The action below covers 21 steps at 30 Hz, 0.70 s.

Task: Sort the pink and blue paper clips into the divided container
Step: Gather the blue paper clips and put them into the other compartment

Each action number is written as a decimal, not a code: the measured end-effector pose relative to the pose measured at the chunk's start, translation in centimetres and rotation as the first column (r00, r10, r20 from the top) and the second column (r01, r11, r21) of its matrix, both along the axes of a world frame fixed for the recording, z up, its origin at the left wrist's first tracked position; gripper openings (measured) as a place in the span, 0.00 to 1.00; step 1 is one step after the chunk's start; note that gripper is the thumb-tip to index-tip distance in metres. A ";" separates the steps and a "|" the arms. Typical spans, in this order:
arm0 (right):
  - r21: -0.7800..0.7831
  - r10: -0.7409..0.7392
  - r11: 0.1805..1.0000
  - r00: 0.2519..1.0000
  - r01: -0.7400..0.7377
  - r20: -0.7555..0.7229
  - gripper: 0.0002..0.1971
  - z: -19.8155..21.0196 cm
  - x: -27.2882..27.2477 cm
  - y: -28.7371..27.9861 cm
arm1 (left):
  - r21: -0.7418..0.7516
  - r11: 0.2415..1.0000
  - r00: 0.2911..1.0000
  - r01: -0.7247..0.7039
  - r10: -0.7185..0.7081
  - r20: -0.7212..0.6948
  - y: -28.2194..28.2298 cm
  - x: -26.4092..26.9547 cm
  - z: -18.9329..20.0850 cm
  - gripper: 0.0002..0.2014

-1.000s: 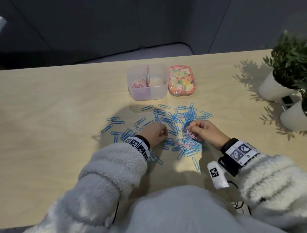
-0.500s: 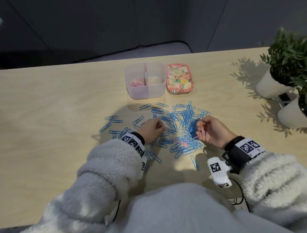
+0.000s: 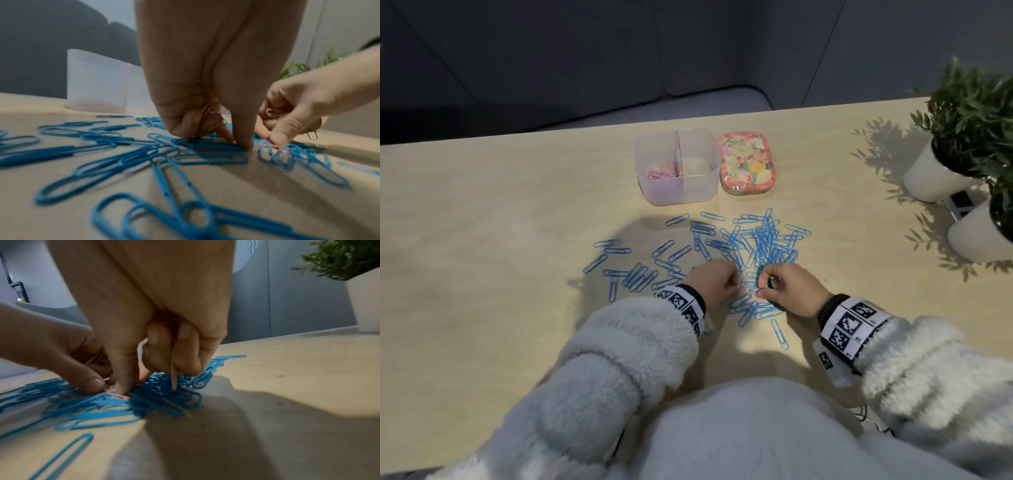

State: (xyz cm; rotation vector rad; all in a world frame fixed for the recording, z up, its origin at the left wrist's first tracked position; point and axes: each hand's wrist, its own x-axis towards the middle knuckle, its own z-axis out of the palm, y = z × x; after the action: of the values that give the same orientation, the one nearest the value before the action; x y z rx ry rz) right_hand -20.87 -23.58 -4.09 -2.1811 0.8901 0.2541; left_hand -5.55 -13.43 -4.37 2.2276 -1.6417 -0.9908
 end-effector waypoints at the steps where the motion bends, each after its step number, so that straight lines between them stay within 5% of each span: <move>1: 0.013 -0.011 1.000 1.000 0.011 0.017 0.10 0.0 0.1 -0.1 | -0.006 1.000 1.000 0.013 -0.013 0.015 0.1 0.1 -0.1 0.08; 9: -0.119 -0.146 0.981 0.985 0.156 0.092 0.09 0.8 -0.6 -1.4 | 0.041 0.998 0.998 0.045 -0.047 0.051 1.0 1.0 0.5 0.08; 15: -0.158 0.012 0.987 0.998 -0.021 -0.057 0.07 1.2 -0.5 1.0 | 0.088 0.995 0.999 0.036 -0.036 -0.002 1.2 1.2 0.7 0.04; 21: -0.313 0.118 0.939 0.988 -0.144 -0.099 0.05 1.2 0.4 1.5 | 0.001 0.990 0.988 -0.144 0.143 -0.054 1.0 4.4 3.5 0.01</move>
State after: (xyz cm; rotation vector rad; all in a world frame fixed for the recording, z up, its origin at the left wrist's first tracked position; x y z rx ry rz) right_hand -20.50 -22.07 -2.91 -2.5528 0.8788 0.2783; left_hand -1.10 -12.43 -0.87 2.2598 -1.4370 -1.0003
